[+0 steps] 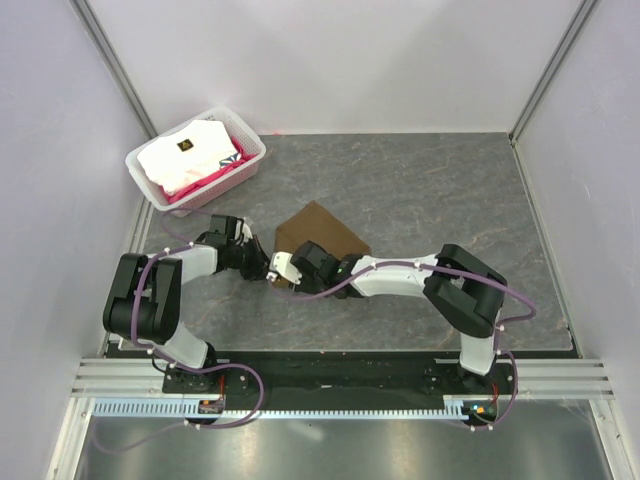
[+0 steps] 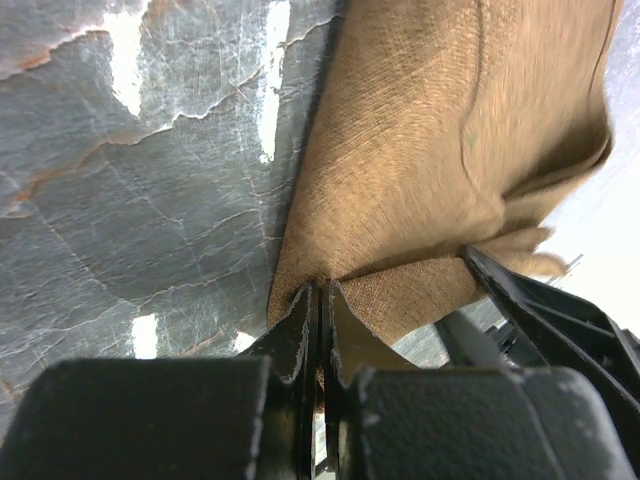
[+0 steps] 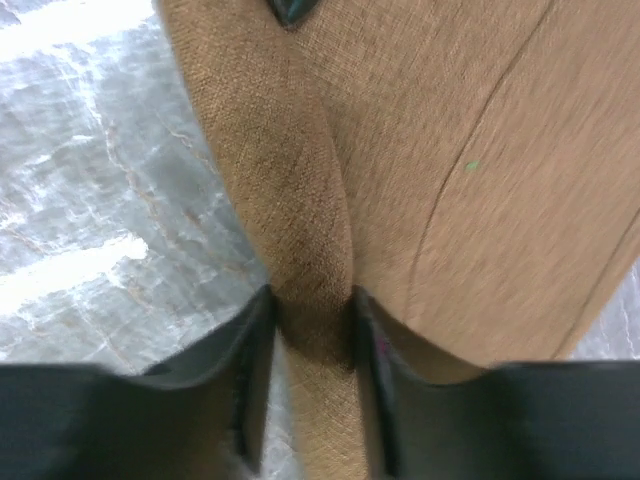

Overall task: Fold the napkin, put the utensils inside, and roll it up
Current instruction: Roll the napkin with the utensil

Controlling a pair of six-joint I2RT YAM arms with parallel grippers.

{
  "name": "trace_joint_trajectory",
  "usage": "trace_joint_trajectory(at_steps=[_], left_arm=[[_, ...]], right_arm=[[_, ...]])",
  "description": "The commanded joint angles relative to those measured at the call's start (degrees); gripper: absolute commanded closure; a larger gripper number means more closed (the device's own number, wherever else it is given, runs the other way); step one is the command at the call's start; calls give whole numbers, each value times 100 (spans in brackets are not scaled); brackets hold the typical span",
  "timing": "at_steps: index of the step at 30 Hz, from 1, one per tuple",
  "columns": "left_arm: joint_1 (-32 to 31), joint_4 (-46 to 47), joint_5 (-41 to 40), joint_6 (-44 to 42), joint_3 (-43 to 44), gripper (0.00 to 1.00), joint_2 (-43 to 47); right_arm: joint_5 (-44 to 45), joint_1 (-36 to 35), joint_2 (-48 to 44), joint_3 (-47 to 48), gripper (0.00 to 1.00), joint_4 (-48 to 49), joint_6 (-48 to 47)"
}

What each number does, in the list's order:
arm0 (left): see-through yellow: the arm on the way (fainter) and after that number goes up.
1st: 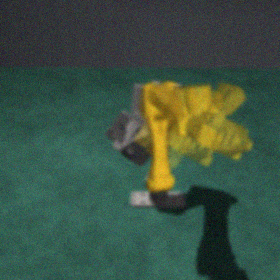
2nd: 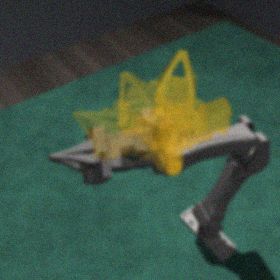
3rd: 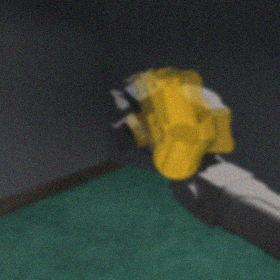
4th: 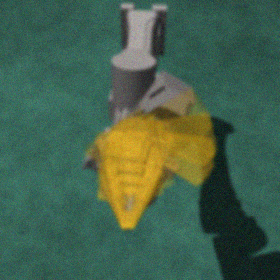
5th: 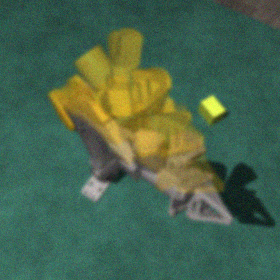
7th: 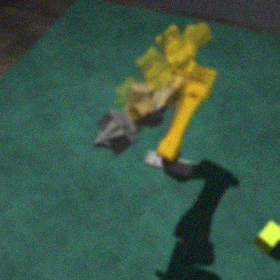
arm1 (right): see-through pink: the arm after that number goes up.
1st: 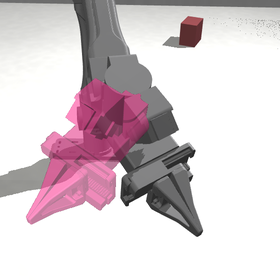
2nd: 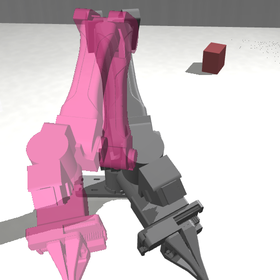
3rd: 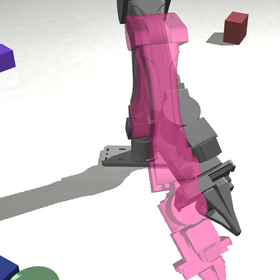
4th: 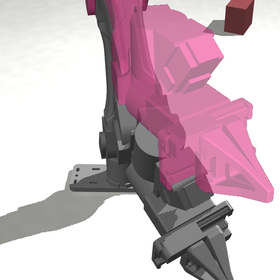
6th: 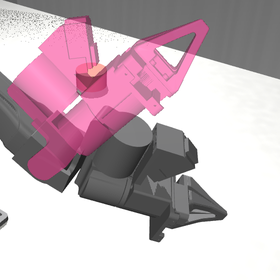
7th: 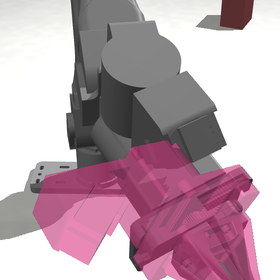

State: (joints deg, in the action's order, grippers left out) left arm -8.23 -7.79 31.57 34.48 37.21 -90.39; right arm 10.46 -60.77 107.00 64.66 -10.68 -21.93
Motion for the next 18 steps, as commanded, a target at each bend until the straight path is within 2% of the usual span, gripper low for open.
trace_joint_trajectory(at_steps=[1, 4, 5, 6, 9, 12, 18], left_arm=[[6, -65, -46, -284, 155, 96, -67], [6, -38, -46, -266, 216, 82, 21], [14, -47, -55, -249, 269, 76, 65], [14, -90, -63, -240, 313, 63, 109], [14, -213, -169, -240, 445, 48, 337], [23, -424, -485, -258, 454, 40, 627], [49, -513, -969, -249, 85, 30, 1189]], right_arm=[[-640, 346, 320, 511, 66, -565, 84], [-1369, 487, 540, 731, 74, -1127, 93], [-1502, 531, 611, 845, 76, -1251, 101], [-1616, 549, 672, 898, 77, -1366, 119], [-2029, 663, 866, 1022, 80, -1726, 224], [-2206, 742, 945, 1083, 81, -1964, 365], [-2776, 935, 928, 1329, 82, -2561, 506]])
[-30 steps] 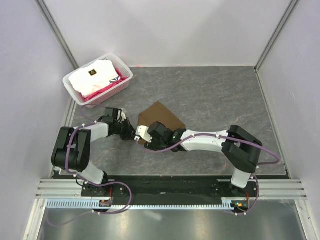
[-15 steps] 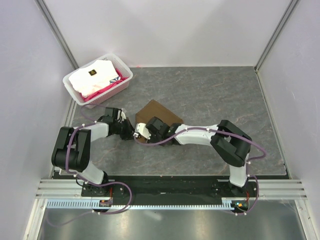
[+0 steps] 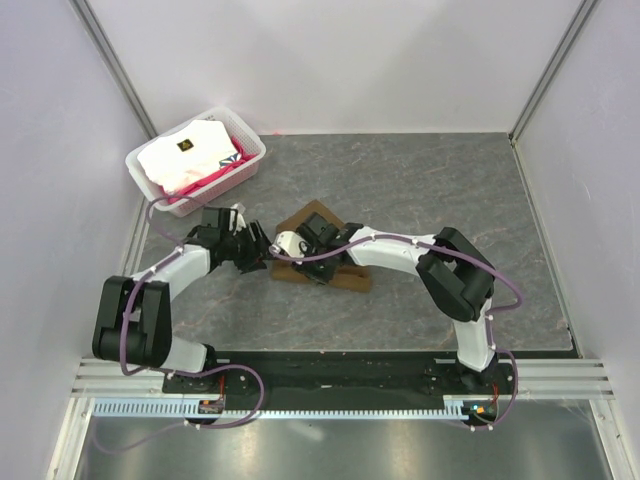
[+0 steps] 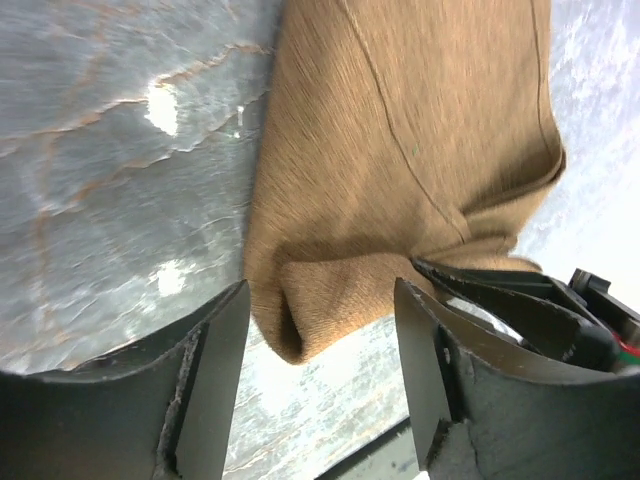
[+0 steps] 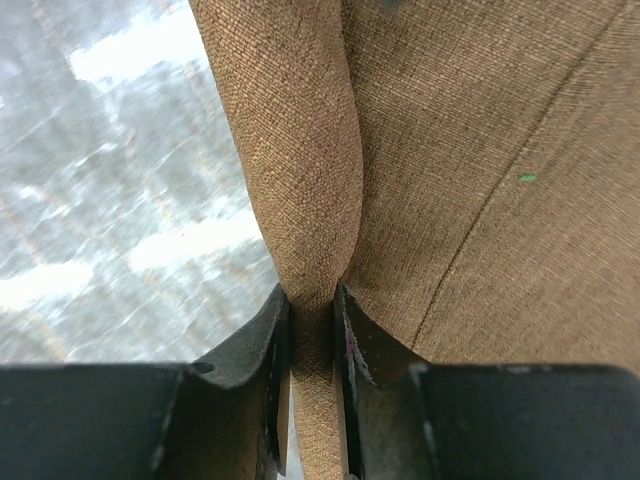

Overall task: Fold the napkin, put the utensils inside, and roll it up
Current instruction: Roll the napkin with the utensil

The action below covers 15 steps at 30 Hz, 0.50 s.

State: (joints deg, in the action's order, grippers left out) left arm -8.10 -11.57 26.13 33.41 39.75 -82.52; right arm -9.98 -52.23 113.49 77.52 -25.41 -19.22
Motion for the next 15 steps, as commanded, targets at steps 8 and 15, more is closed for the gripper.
trace_joint_trajectory(at_steps=[8, 15], left_arm=[[19, 918, 612, 25, -1003, 17, 966], [-130, 1552, 1052, 175, -1426, 17, 975]], right_arm=[[-1655, 388, 454, 624, 82, -1818, 156], [-2639, 722, 980, 1072, 82, -2380, -46]])
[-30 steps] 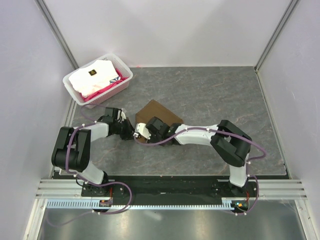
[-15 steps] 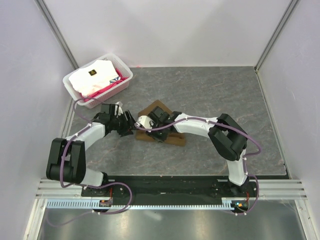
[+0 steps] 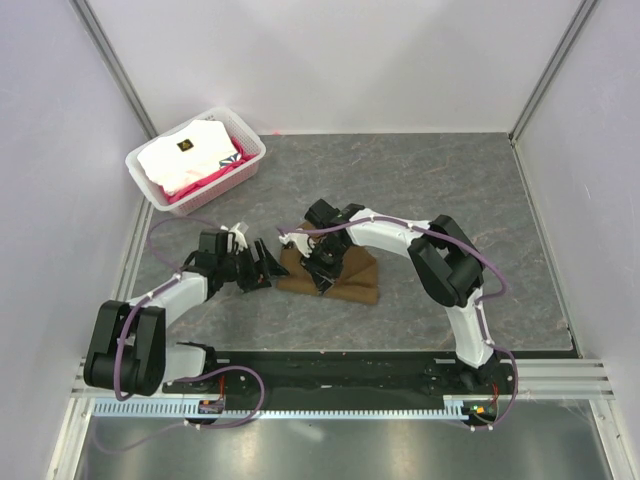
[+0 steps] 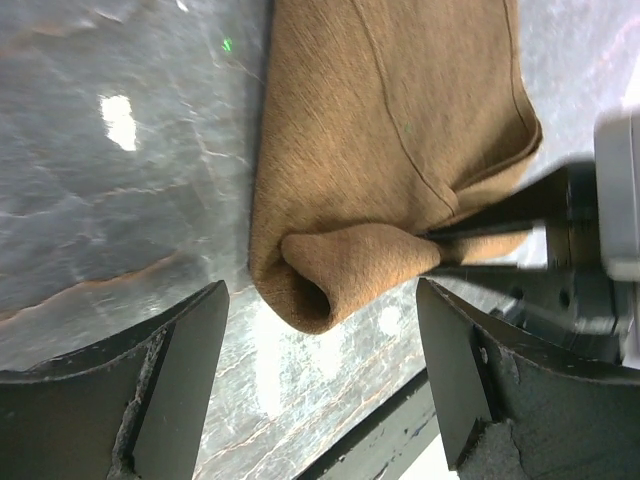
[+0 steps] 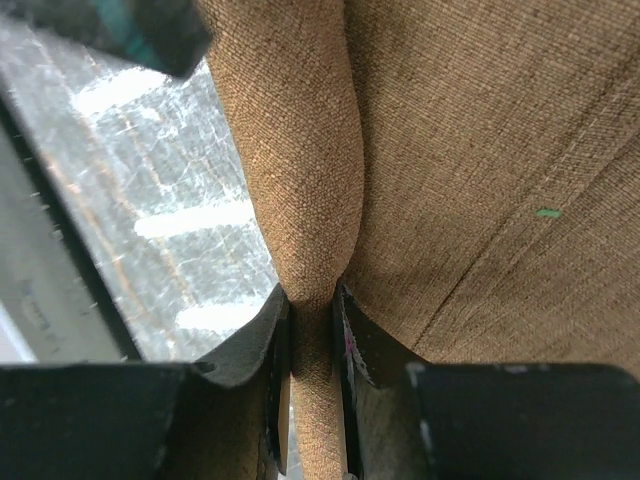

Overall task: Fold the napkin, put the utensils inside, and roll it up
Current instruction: Roll the napkin with the utensil

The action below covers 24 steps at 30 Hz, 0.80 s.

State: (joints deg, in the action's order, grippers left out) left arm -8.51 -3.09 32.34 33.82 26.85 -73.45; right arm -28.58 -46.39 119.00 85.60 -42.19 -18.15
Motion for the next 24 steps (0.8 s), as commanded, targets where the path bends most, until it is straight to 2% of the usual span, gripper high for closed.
trace_joint_trajectory(at_steps=[1, 6, 17, 20, 24], left_arm=[[-124, 774, 553, 185, -180, 17, 42], [-317, 845, 449, 151, -242, 17, -117], [-379, 397, -614, -104, -84, 22, 138], [-397, 406, -589, -183, -5, 22, 7], [-423, 493, -466, -218, 74, 30, -240]], right_arm=[[-868, 217, 509, 316, 83, -763, -206], [-1360, 394, 1028, 632, 83, -1071, -399], [-1959, 701, 1644, 923, 85, -1344, -698], [-2029, 754, 1714, 914, 85, -1388, -769], [-2099, 824, 1793, 958, 85, -1449, -830]])
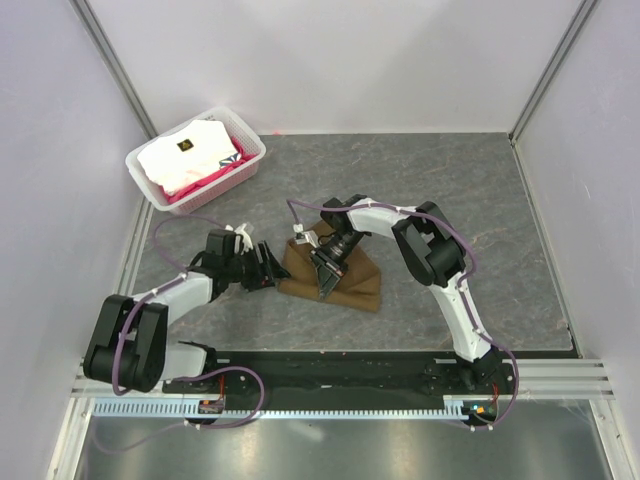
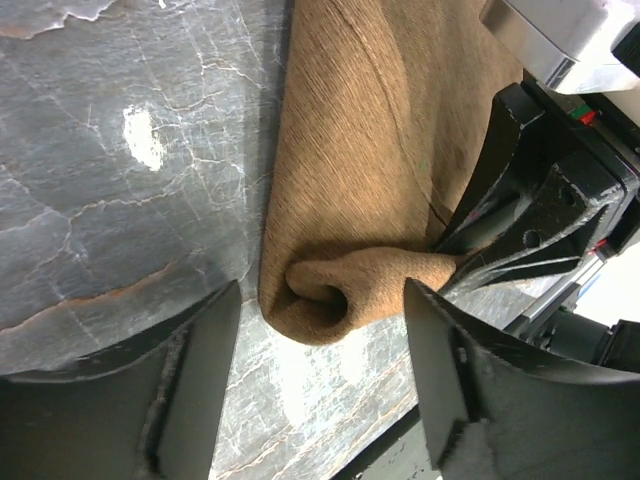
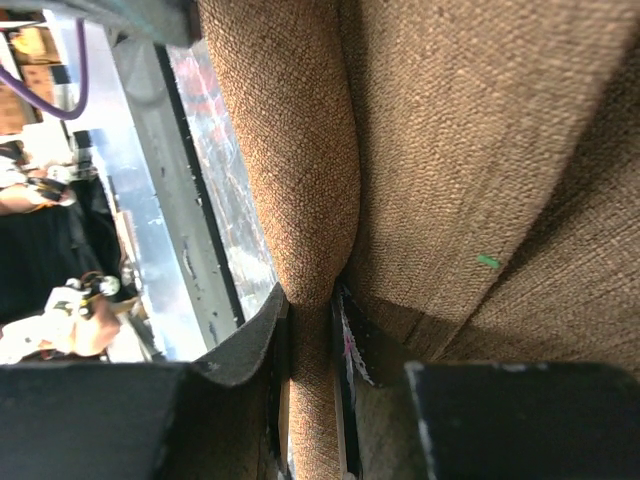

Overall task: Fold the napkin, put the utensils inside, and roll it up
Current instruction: Roll the napkin with the utensil

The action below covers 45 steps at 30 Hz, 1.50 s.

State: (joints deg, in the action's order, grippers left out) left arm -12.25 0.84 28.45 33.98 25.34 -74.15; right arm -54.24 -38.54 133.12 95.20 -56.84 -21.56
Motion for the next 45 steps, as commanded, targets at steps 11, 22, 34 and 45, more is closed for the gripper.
trace_joint_trajectory(at_steps=[11, 22, 34, 45], left_arm=[[-243, 250, -49, -269, 217, 45, -495], [-313, 110, -199, -365, 454, 75, -873], [-357, -620, -173, -471, 858, 98, -1347], [-357, -1454, -173, -532, 1446, 98, -1664]], right_arm=[[309, 137, 636, 192, 86, -213, -639], [282, 137, 593, 245, 84, -214, -648], [1441, 137, -892, -273, 57, 1367, 688], [4628, -1046, -3159, -2142, 38, 3406, 812]])
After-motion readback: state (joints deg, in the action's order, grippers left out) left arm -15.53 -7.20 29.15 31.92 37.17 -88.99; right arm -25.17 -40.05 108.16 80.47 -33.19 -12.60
